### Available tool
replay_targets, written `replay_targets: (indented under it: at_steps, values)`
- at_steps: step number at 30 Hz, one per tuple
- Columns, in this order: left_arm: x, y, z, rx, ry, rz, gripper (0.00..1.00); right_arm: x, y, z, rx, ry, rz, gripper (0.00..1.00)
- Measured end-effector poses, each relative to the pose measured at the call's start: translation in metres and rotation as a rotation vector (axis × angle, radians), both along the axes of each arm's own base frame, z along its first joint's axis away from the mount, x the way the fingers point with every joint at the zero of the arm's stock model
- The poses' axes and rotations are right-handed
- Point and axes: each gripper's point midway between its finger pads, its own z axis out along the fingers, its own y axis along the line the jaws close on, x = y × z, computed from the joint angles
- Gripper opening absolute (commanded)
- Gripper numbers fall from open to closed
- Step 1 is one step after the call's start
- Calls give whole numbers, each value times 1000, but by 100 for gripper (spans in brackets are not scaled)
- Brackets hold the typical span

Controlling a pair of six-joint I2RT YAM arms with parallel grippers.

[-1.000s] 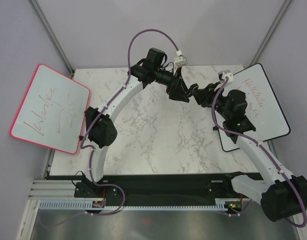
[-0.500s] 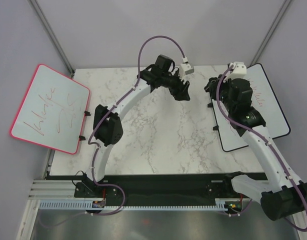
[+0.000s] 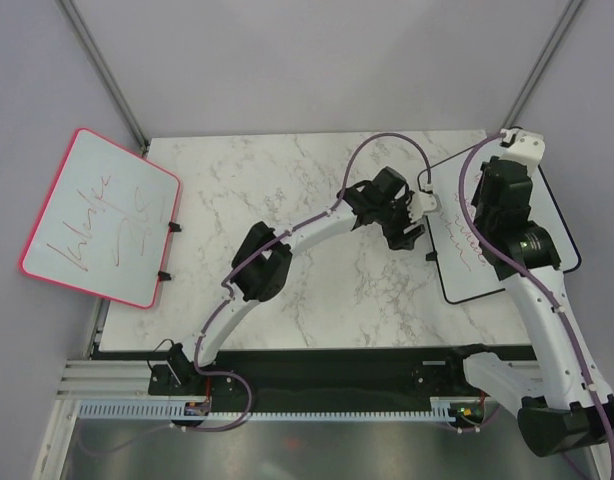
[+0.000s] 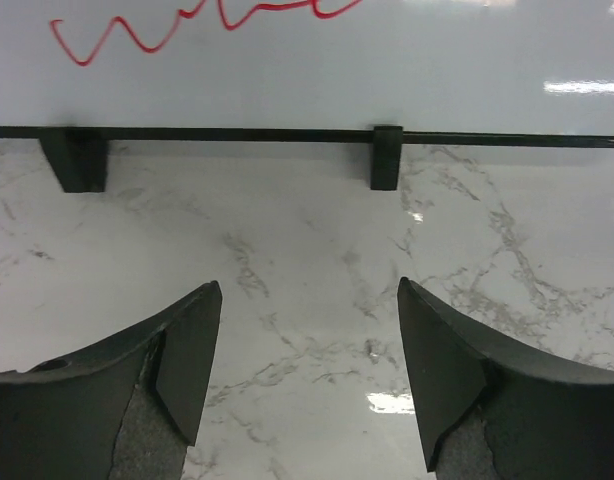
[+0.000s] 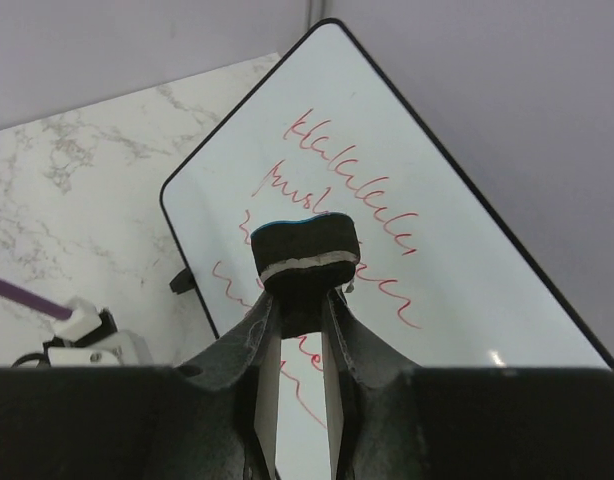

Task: Erase the whiteboard
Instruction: Hold the whiteboard at the whiteboard stand.

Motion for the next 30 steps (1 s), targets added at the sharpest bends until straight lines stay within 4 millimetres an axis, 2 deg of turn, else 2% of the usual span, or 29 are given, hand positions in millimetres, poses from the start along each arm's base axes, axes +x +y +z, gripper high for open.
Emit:
replay_targets:
  at_steps: [1,5,9,11,17,20,23,30]
  values:
    - [-9,-5,-3,1,5,-23,83,-4,-6,2,-6,-1,-19,0]
    - [-29,-16,-5,1,16,-59,84,-9,-23,2,-19,5,-77,0]
    - [-35,-33,-1,-33,15,-69,78,-6,-33,-10,-34,66,-106,0]
    - [-38,-38,-5,-39,24,-71,78,-4,-35,-15,-39,103,-115,0]
    - [-45,-44,-33,-17,78,-53,79,-5,-36,-25,-31,155,-105,0]
    - [-46,-44,-40,-10,101,-40,80,-7,-35,-26,-27,165,-94,0]
    - [-46,-47,-38,-21,123,-22,81,-9,-34,-26,-23,165,-86,0]
    - [-45,-60,-31,-74,162,16,71,-14,-31,-18,-12,136,-68,0]
